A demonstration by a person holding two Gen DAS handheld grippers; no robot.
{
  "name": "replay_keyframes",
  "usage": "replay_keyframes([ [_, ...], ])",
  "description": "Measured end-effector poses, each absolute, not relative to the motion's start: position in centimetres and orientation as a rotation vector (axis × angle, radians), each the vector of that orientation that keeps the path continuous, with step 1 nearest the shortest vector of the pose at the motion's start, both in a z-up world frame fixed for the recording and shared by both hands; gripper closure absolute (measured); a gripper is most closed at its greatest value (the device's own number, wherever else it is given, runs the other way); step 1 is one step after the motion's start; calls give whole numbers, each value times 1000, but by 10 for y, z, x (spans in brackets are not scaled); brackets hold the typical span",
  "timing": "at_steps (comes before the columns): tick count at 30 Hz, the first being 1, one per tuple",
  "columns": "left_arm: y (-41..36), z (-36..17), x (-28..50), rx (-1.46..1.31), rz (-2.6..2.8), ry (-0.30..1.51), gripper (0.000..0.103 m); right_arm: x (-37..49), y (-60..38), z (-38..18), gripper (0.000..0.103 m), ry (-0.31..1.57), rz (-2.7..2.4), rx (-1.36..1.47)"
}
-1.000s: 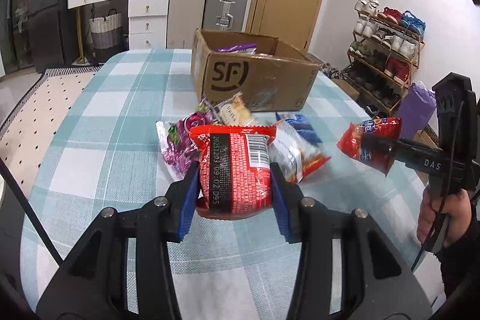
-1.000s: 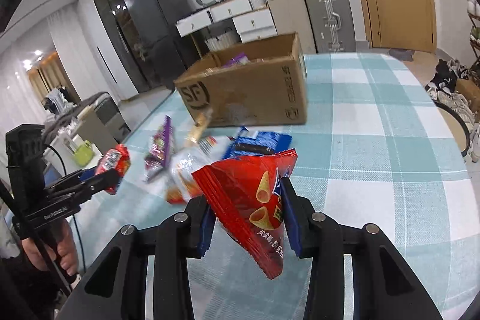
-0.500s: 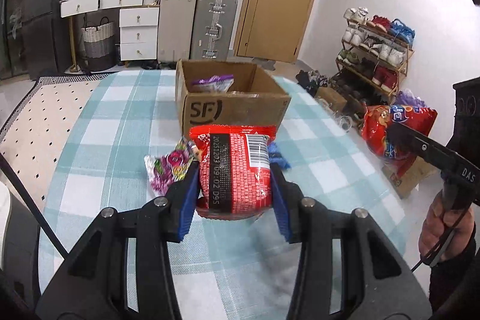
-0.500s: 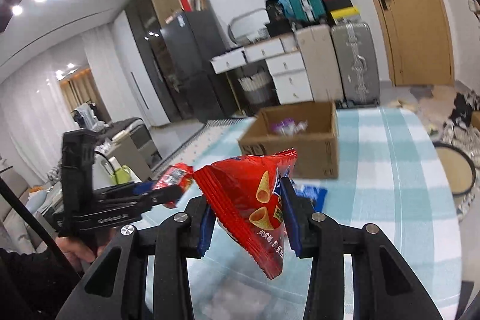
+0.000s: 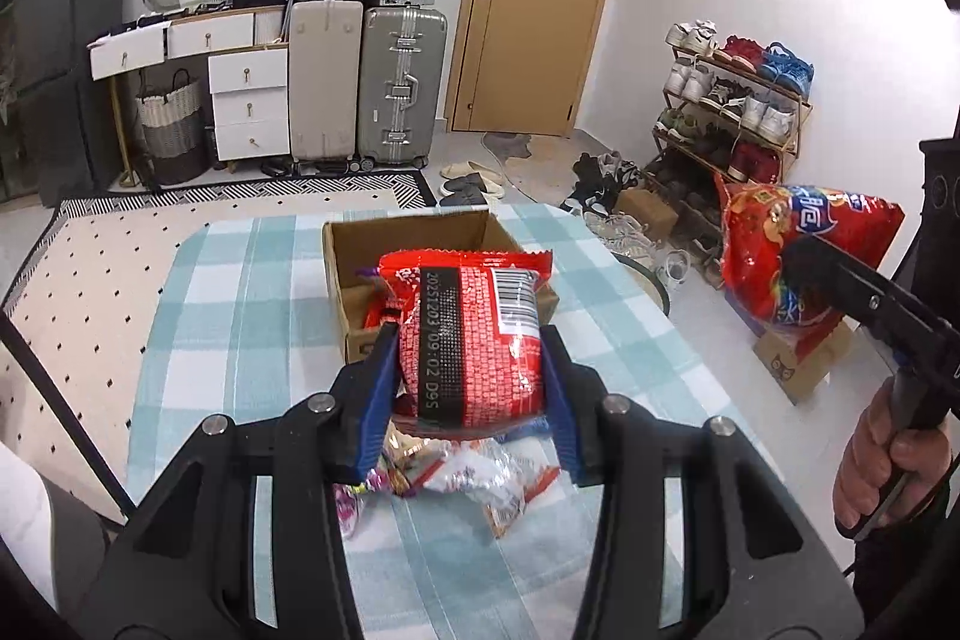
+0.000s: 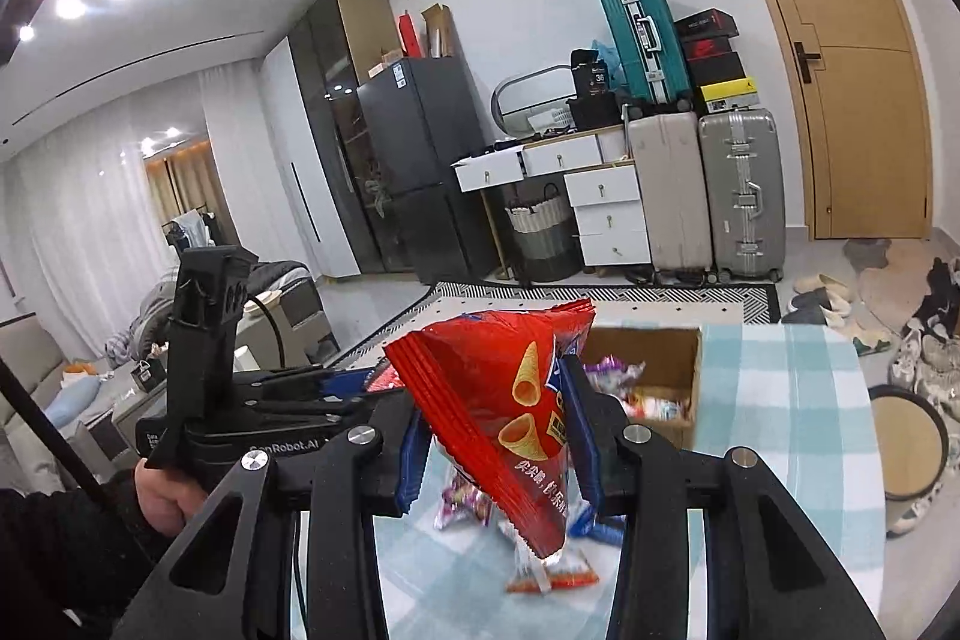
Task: Organize snacks
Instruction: 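Carry both packets over the box and open both grippers to drop them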
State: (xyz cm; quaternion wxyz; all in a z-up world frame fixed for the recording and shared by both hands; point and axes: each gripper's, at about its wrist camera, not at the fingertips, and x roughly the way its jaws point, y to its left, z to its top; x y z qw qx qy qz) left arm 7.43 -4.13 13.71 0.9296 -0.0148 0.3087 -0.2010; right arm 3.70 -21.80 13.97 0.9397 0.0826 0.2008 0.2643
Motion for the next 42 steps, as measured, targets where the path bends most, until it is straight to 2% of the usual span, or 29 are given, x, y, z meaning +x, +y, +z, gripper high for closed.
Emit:
replay_keyframes([
  [8,-40,163,141,-118,-418,701,62,89,-218,166,63,409,530,193],
  [18,-58,168,226,-34,-385,718,62,180,-220,163,63,466,488,172],
  [29,-75,113,305,-23,-394,822,62,270,-222,113,63,579,445,164],
  [42,-90,41,359,12,-398,898,61,327,-223,45,62,684,414,167],
])
